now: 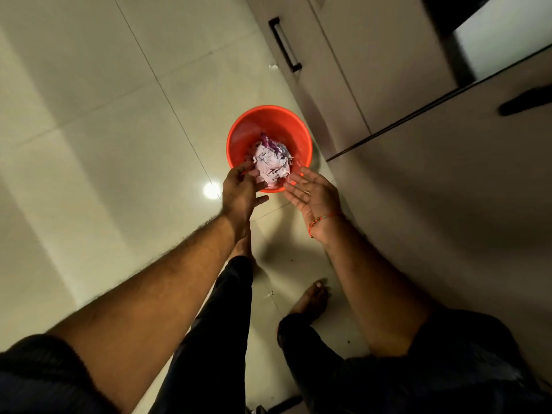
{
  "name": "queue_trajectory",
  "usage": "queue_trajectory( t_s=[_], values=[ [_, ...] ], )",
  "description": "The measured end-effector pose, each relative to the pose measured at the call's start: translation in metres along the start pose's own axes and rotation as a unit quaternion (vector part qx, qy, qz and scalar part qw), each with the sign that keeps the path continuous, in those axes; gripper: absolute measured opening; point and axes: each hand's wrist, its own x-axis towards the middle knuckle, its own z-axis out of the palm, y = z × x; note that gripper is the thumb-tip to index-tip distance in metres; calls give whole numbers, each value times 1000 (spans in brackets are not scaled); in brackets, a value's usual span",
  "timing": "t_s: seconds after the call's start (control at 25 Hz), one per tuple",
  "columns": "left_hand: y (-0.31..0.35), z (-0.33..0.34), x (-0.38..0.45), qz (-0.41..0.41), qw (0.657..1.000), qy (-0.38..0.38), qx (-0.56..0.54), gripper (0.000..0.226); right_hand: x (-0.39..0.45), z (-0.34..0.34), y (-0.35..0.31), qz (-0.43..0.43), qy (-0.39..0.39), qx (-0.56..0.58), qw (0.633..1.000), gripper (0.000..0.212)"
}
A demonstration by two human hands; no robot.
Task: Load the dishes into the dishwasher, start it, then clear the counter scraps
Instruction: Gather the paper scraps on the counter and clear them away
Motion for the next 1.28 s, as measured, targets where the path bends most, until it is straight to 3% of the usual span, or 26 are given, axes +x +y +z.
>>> queue_trajectory(
  t_s=[0.36,0.72,0.88,1.08,1.28],
  values=[
    [60,29,-179,104,992,-24,66,28,-194,-16,-85,-56,-48,-41,996,24],
    [117,99,-363,197,961,-180,72,22,-390,-74,-169,-186,-37,-83,978,28],
    [144,140,-401,234,926,-271,118,23,-436,-98,-201,-275,5,-66,959,27],
    [173,197,-424,259,874,-375,169,23,-473,-130,-232,-340,122,24,932,27],
    [189,228,-435,321,779,-441,311,24,-497,-157,-247,-375,242,71,892,25]
  ],
)
